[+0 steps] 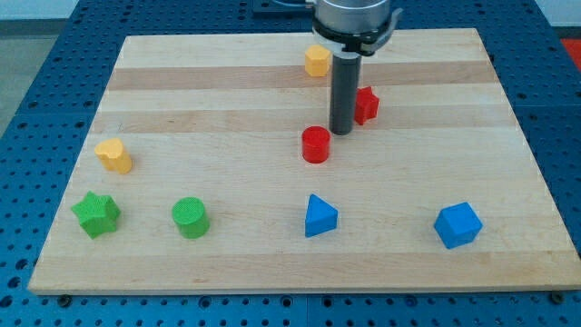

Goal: Push the red circle and blue triangle diagonal to each other

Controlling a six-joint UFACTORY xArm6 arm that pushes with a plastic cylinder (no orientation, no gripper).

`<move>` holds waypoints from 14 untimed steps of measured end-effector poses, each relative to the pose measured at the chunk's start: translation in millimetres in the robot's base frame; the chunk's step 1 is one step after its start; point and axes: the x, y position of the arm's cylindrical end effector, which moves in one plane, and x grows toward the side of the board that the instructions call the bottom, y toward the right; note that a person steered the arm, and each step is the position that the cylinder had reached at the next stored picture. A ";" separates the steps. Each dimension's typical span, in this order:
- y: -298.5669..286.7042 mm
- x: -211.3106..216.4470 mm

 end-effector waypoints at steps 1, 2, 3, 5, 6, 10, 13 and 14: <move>18.7 3.6; 22.6 14.8; 22.6 15.1; 21.2 12.6; 11.1 23.8; -11.6 0.9; -24.3 31.2; -24.3 35.3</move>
